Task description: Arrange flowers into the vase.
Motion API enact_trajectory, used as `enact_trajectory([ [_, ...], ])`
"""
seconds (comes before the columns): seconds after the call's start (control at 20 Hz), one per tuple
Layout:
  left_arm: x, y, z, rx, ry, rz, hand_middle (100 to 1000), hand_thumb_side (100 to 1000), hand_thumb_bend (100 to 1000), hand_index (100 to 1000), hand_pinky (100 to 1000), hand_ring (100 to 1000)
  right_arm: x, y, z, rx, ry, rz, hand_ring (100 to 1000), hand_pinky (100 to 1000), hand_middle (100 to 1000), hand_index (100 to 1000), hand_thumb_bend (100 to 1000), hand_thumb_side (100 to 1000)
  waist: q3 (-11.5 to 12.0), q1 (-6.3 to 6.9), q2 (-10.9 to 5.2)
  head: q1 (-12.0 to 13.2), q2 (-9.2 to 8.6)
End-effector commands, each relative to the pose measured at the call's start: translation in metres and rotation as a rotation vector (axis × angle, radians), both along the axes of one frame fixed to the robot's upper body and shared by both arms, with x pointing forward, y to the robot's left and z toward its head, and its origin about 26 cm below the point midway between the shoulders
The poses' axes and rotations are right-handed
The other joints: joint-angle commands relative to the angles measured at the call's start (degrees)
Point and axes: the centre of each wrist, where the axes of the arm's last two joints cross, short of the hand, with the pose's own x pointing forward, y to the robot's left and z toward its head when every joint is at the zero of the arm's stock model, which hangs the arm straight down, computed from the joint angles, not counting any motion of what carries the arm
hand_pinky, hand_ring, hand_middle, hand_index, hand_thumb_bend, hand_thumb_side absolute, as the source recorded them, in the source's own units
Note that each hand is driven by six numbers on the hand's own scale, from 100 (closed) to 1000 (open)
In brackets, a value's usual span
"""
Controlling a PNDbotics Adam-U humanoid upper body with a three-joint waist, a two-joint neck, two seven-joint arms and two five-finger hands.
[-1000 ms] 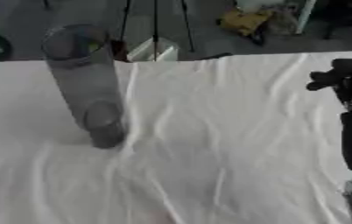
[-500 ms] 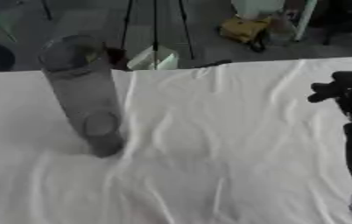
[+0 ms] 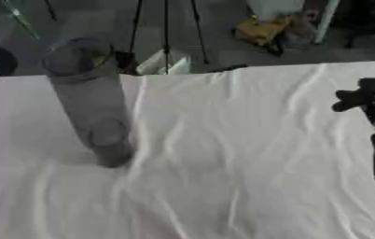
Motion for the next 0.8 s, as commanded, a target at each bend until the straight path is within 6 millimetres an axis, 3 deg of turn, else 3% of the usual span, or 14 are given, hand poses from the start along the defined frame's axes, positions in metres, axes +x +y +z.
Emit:
enact_trajectory([
  [0.05,-0.007,-0.005,0.010,-0.001,-0.030,-0.016,100,718,244,100,100,100,-0.003,-0.001,0.009,-0.020,-0.029,0.006,544,745,529,711,100,1000,-0.1,0.56,-1.59,0.3,-0.30],
  [0.8,-0.012,-0.015,0.007,0.009,-0.034,-0.049,100,725,234,100,100,100,-0.002,0.001,0.010,-0.020,-0.029,0.011,543,745,527,710,100,1000,-0.7,0.67,-1.20,1.1,-0.25],
])
